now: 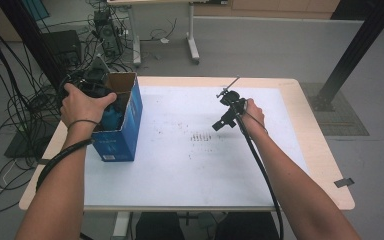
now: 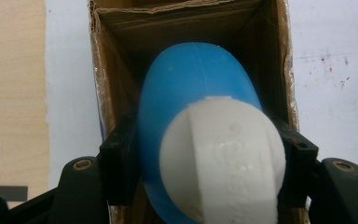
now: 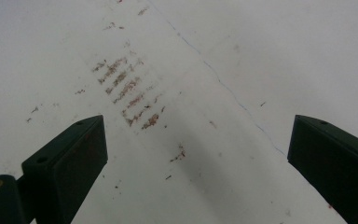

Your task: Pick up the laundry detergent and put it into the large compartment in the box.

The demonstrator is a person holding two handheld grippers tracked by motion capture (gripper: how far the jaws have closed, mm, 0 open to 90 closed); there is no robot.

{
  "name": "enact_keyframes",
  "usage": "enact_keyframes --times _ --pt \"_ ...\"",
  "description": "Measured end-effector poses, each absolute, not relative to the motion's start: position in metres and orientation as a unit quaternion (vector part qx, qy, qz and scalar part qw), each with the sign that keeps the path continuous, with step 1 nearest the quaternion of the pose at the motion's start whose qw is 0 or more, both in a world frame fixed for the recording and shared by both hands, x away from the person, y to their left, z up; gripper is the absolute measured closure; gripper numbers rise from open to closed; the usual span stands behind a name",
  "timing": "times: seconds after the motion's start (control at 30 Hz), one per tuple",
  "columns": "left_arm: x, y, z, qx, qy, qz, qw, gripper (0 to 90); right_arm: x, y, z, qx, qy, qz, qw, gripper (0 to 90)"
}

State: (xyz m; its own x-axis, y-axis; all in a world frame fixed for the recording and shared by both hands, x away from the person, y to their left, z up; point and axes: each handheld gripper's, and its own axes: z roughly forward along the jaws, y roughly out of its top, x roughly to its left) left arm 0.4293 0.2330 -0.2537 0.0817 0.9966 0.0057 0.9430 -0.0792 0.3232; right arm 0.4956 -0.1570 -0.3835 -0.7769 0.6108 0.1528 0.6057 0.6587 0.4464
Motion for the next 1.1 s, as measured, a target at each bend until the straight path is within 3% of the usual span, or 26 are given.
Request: enact_keyframes --times 1.1 --pt "0.427 0.232 -0.272 0.727 0.668 0.106 0.121 37.6 0.494 -0.154 -0.385 0.336 0.912 0.235 0.003 4.1"
